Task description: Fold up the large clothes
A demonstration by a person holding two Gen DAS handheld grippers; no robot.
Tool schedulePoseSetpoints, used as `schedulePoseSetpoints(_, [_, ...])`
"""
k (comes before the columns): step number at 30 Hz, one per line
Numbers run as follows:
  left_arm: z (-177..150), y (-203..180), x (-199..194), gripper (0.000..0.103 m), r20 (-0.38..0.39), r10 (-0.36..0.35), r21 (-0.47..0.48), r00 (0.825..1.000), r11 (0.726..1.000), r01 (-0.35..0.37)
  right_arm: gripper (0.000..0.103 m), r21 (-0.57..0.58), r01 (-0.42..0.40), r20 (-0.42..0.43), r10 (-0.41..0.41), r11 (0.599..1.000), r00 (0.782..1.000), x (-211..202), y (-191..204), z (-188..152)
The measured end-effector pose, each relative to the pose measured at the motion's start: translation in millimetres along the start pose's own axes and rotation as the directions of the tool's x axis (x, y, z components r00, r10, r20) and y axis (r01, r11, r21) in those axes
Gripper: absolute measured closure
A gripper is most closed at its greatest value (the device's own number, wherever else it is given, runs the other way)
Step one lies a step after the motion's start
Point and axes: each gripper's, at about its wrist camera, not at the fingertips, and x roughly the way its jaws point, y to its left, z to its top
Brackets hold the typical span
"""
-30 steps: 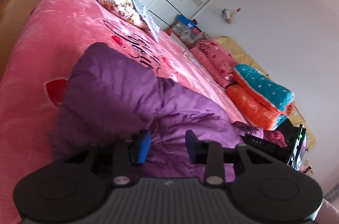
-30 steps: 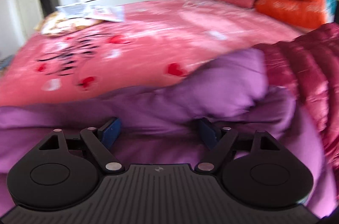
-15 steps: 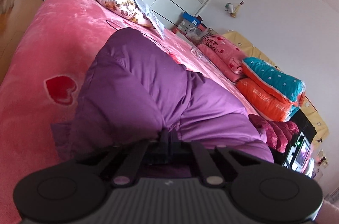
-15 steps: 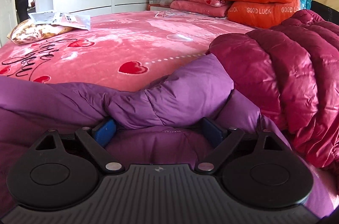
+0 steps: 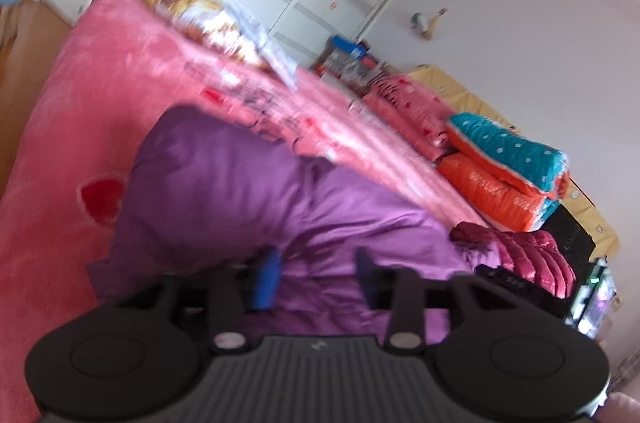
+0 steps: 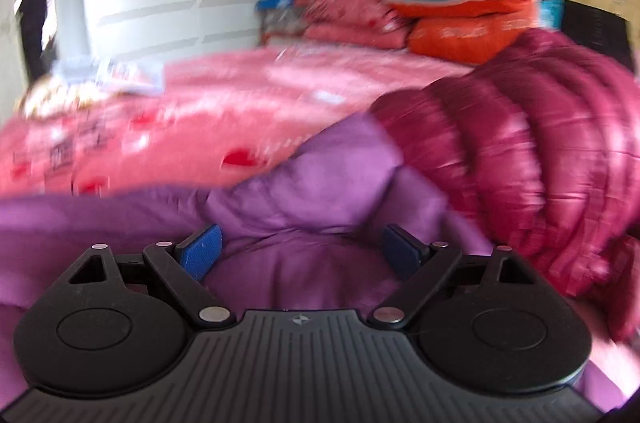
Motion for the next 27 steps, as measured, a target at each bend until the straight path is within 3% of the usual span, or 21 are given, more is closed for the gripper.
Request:
schedulePoseSetpoints(3, [-1,-21,-7,0.030,0.036,0.015,0.117,0.999,0.993,-0.019,0.000,0.071,-0.092,0.036,0.090,0.993,0.995,-32,-1,1])
schedulePoseSetpoints(10, [-12,-50,-7,0.022,0.050,0.035,0.280,0.998,0.959,-0.047,0.000,0.015,-0.247,-0.036,0.247,0.969,0.968,-59,53,-23])
schedulePoseSetpoints(14, [-20,-50,2,0.021,0.020,0.094,0.315,0.995,0.944,-0.096,0.000,-0.094,-0.200,-0.070,0.194,0.975,0.978,-51,82,-44])
schedulePoseSetpoints(19, [-27,-49,9,0.018,0.019,0.112,0.334,0.994,0.936,-0.112,0.000,-0.111,-0.186,-0.122,0.172,0.976,0.977,-29,89,-57])
schedulePoseSetpoints(27, [-38,-53,16,0.015,0.020,0.131,0.392,0.991,0.911,-0.128,0.000,-0.167,-0.151,-0.081,0.139,0.974,0.987,-21,99,-80])
